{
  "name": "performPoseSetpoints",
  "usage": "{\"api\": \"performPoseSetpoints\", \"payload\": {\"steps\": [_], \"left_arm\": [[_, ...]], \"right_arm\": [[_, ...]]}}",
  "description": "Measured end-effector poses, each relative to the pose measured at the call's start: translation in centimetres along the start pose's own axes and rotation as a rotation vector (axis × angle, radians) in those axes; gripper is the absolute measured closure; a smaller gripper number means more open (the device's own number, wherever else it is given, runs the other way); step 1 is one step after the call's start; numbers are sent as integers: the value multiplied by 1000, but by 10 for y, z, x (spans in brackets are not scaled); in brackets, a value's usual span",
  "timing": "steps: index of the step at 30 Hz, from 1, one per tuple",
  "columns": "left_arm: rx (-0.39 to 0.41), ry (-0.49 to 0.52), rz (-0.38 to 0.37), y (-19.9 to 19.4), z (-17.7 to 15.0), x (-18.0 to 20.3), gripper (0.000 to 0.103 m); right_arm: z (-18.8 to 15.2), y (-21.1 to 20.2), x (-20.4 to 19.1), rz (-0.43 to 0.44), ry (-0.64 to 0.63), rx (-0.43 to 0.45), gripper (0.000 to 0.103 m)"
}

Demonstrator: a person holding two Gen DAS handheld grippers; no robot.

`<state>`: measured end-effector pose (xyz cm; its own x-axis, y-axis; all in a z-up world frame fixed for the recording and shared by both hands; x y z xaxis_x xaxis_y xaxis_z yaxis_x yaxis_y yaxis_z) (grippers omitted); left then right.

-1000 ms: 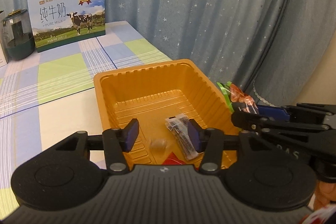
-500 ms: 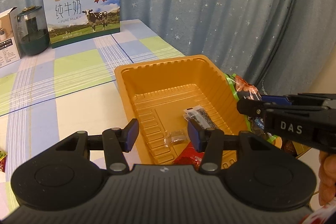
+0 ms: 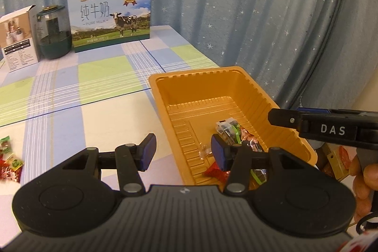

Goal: Organize snacks
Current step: 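Withdraw both tools from the tray toward the remaining snacks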

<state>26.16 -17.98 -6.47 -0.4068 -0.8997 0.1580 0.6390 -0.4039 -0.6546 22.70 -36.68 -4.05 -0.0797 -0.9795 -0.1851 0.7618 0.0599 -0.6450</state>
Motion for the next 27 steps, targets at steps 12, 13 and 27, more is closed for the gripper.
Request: {"api": "performPoseSetpoints", "payload": {"steps": [12, 13, 27], "left_arm": [[56, -52, 64, -72, -11, -24, 51], [61, -60, 73, -79, -12, -28, 50], [102, -138, 227, -167, -47, -92, 41]], "right_arm": [[0, -51, -56, 60, -43, 48, 44], [-2, -54, -63, 67, -50, 49, 44], [-30, -77, -157, 177, -149, 38, 44]]}}
Point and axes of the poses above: each gripper's, at about its wrist camera, not at the fingertips, and y roughly the way its jaws point, x to its right, z to its top, the point moved 5 cm from there along y, roughly the way its jaws point, and after that the axes turned 4 degrees about -z, right-handed, at the moved point
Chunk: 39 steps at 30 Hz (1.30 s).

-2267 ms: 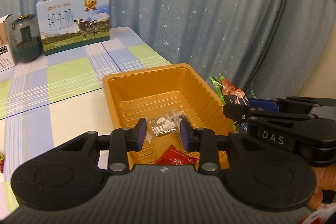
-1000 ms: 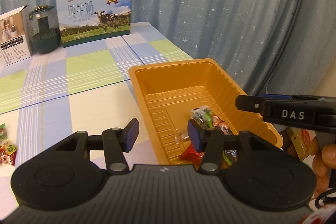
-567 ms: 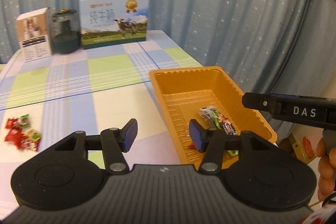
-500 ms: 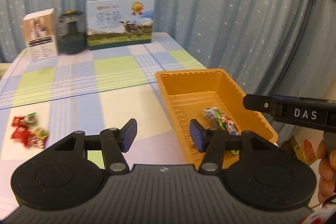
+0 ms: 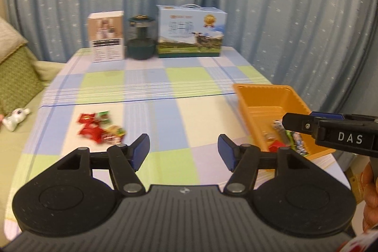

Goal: Organize snacks
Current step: 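Withdraw both tools from the tray toward the remaining snacks, then move both open tools over the candy pile, right tool toward the red-gold twist candy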

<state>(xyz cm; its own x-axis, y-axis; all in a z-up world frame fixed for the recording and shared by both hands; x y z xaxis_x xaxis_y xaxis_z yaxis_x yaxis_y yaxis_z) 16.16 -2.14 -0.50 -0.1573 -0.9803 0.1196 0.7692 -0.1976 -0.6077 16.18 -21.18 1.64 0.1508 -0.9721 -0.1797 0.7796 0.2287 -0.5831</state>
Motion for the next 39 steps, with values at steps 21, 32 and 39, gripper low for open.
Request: {"api": "performPoseSetpoints", "payload": {"steps": [21, 32, 39], "left_arm": [[9, -142, 209, -36, -30, -146, 38], [-50, -152, 213, 32, -33, -178, 38], [-64, -170, 207, 82, -29, -203, 38]], "right_arm": [[-31, 45, -90, 110, -128, -74, 44], [-35, 126, -109, 157, -164, -120, 44], [-35, 197, -128, 204, -206, -148, 44]]}}
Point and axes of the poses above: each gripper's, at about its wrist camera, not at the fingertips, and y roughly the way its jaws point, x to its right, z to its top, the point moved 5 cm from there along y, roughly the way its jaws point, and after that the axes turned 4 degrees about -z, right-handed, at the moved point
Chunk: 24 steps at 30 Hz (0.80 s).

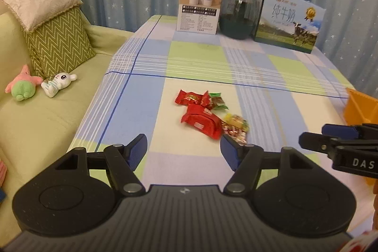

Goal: Organize snacks
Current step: 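Move both open tools over the candy pile, right tool toward the red-gold twist candy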

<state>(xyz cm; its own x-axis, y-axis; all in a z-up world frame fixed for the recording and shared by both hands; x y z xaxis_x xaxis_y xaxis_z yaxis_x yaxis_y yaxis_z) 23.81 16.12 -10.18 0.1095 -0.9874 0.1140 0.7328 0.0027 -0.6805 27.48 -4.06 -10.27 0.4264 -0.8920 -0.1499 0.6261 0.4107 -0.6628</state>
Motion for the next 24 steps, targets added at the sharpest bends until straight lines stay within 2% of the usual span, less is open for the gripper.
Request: {"api": "performPoseSetpoints", "payload": {"steps": [6, 11, 15, 21, 24], "left_arm": [[-11, -16, -12, 35, 10, -4, 38], [-12, -5, -21, 51, 21, -5, 38], [-36, 0, -3, 62, 22, -9, 38], [-68, -37, -30, 69, 19, -13, 38], [-72, -39, -53, 71, 18, -9, 38]], "right_arm": [[9, 52, -7, 61, -75, -56, 45], [18, 79, -10, 112, -119, -63, 46], [21, 97, -11, 128, -148, -82, 58], [20, 115, -12, 153, -170, -100, 61], [18, 120, -13, 160, -175, -109, 67]]}}
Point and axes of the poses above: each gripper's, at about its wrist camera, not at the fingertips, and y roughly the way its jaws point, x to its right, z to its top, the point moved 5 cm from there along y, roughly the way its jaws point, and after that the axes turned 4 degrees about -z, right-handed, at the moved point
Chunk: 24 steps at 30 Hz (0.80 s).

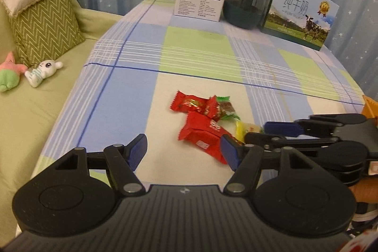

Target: Organize snacks

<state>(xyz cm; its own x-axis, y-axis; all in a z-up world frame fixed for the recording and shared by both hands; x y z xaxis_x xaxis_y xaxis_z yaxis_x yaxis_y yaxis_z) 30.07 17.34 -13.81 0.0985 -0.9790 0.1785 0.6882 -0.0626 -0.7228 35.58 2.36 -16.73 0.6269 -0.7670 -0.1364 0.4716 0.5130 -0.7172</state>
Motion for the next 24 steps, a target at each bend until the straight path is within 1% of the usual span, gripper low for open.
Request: {"api": "performPoseSetpoints", "payload": {"steps": [1, 2, 3, 5, 8, 10, 12, 14, 17, 19, 24], "left_arm": [[-3, -3, -5, 1, 0, 1, 39], [-4, -7, -10, 2, -1, 2, 40], [-4, -11, -15, 4, 0, 3, 43], [-5, -21, -26, 8, 0, 4, 46], [-16, -32, -43, 14, 1, 7, 50], [-23, -24, -45, 16, 1, 10, 52], [-24, -14, -36, 17, 1, 11, 52], [-27, 1, -12, 18, 2, 10, 52], [-30, -3, 17, 18, 2, 1, 52], [-31, -14, 40, 17, 2, -6, 53], [-11, -60, 39, 11, 5, -17, 53]], "right_arm": [[0, 0, -1, 2, -6, 4, 70], [0, -1, -2, 4, -10, 3, 77], [0, -1, -2, 4, -7, 3, 81], [1, -4, -1, -1, -1, 3, 100], [1, -6, 6, -41, -9, -1, 100], [-1, -7, 13, -47, 4, -18, 100], [-2, -12, 18, -9, 21, -8, 100], [-4, -16, 17, 38, 27, 3, 100], [-7, -19, 7, 99, -3, 6, 99], [-10, -18, -2, 115, -39, 3, 99], [-11, -17, -15, 137, -79, 5, 98]]}}
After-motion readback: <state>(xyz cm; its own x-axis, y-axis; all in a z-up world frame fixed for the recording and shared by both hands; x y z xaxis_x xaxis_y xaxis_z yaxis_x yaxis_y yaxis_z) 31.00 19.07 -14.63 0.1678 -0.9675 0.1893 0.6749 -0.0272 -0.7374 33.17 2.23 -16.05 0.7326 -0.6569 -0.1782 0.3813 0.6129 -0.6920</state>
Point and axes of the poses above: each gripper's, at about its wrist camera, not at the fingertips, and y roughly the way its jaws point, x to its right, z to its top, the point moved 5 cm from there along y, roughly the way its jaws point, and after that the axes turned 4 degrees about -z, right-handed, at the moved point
